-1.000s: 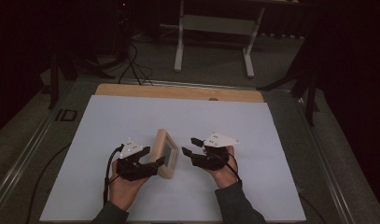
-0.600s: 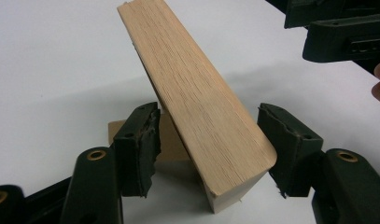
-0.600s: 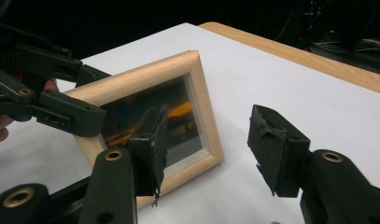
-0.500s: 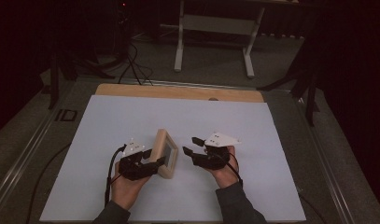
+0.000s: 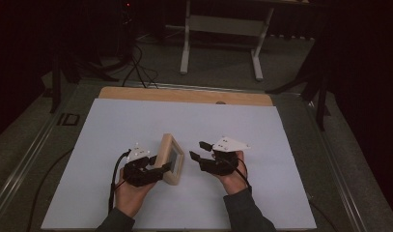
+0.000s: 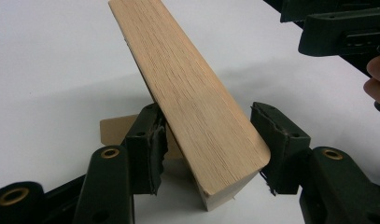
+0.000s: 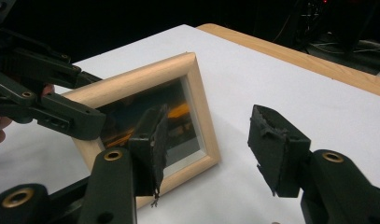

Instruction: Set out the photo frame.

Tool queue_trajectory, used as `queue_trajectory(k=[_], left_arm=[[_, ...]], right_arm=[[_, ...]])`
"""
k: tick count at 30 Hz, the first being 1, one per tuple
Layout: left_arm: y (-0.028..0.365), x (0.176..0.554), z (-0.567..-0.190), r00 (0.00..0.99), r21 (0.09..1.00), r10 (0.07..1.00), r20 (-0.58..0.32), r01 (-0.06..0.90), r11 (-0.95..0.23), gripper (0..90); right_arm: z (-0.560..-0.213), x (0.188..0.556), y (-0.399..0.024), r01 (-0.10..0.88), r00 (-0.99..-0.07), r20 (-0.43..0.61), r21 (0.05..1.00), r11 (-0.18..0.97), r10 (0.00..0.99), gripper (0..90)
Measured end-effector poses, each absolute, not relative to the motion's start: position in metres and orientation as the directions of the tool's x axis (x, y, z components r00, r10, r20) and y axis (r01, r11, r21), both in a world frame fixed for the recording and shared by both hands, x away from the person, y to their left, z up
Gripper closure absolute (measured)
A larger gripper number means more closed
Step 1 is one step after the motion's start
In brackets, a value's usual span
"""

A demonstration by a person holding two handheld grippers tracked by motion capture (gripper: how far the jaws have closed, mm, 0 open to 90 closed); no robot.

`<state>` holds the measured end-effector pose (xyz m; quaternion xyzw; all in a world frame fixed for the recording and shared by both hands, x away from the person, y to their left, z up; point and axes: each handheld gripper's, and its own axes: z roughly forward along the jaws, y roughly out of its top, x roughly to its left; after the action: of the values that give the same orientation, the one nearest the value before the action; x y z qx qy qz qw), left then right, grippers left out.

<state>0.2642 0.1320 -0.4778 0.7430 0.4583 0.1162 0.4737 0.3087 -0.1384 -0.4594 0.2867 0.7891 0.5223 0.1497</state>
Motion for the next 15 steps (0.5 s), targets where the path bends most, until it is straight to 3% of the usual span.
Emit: queue_trajectory(k=[15], left_arm=[[0.1322,0.2643,-0.4777,0.555,0.809,0.789,-0.266,0.574,-0.131,49.2]], right_arm=[[-0.4573,0.3092,-0.1417,0.291,-0.786,0.063,0.915,0.278,0.615,46.5]])
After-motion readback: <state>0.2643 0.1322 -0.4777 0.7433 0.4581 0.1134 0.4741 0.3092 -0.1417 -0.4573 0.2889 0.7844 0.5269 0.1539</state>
